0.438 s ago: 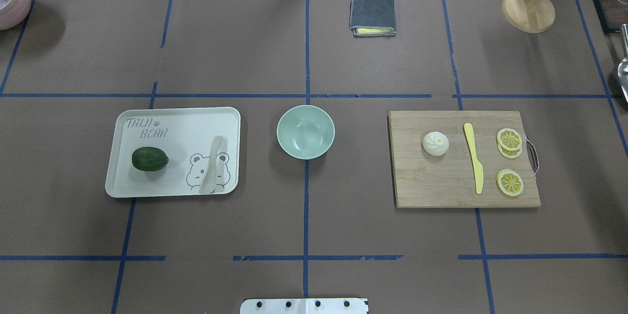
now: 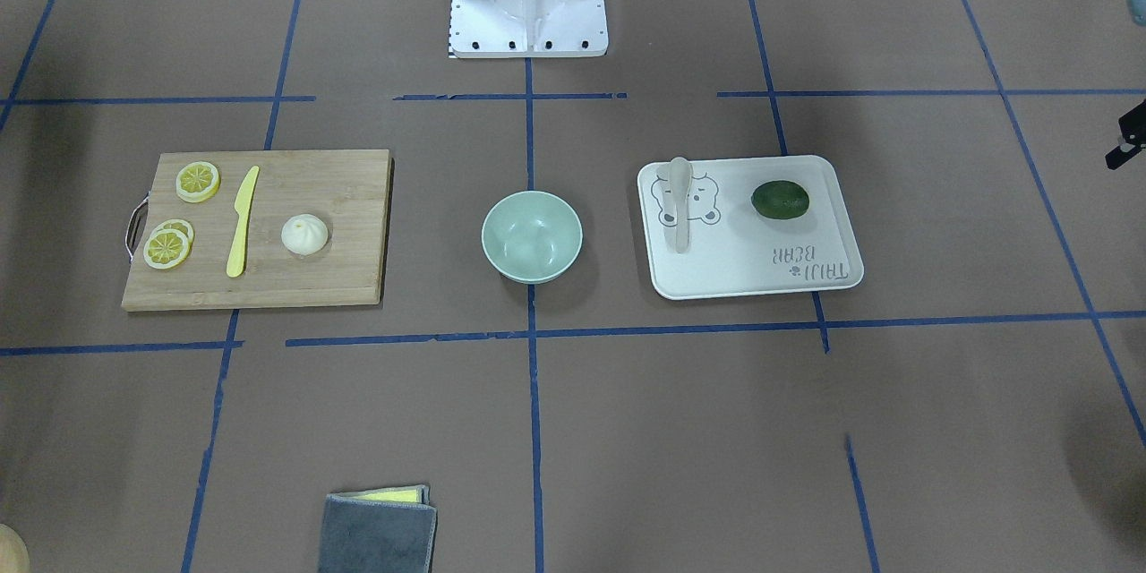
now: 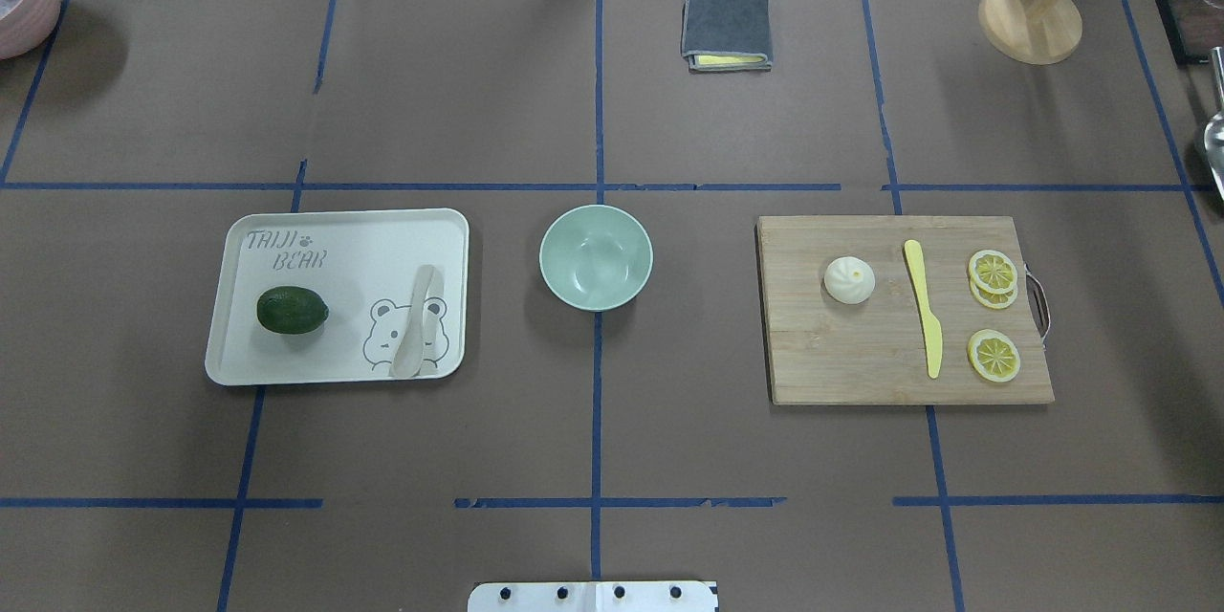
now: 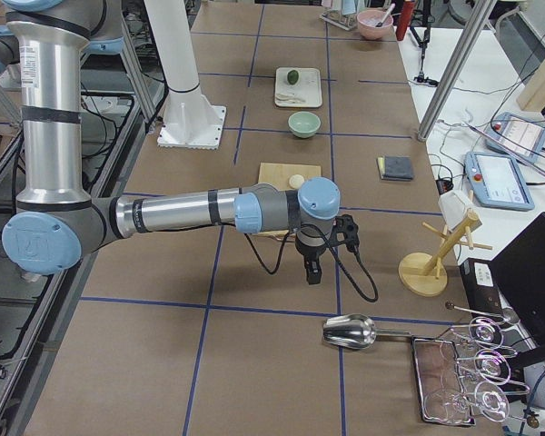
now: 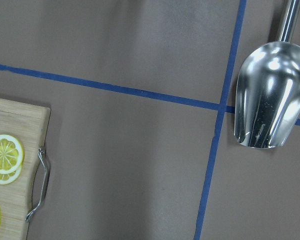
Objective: Put spoon and bun in bowl
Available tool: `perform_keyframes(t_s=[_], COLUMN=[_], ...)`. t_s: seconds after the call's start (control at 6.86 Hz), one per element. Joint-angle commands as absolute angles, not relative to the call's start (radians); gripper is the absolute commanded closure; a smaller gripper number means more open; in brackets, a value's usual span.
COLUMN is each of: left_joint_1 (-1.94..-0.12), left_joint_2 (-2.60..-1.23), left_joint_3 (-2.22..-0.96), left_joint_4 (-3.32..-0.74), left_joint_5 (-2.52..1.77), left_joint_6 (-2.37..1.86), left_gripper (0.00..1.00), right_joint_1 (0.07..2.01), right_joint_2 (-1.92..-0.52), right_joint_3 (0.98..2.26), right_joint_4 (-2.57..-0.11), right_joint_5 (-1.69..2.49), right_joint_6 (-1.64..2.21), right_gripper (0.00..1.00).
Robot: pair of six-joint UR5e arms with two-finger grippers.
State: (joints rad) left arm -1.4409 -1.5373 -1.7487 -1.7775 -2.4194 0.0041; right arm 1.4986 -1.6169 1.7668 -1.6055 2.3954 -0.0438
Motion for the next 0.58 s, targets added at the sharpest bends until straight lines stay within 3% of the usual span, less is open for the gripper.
perform_keyframes(t_s=[0.0, 0.44], left_joint_1=[-1.433, -1.361], left_joint_2=[-1.54, -1.542], left_joint_3=[-1.784, -1.799], left_joint_4=[-1.775, -1.886], left_joint_5=[-2.419, -2.454], left_joint_6=[-0.001, -0.009], left_gripper=[0.0, 0.0], right_joint_1=[1.499, 1.497], right_joint_2=[-1.626, -1.621], right_joint_3=[1.772, 1.738], right_joint_4=[-1.6, -1.6], right_joint_5=[2.396, 2.402], right_joint_6=[-0.04, -0.043], right_gripper=[0.0, 0.0])
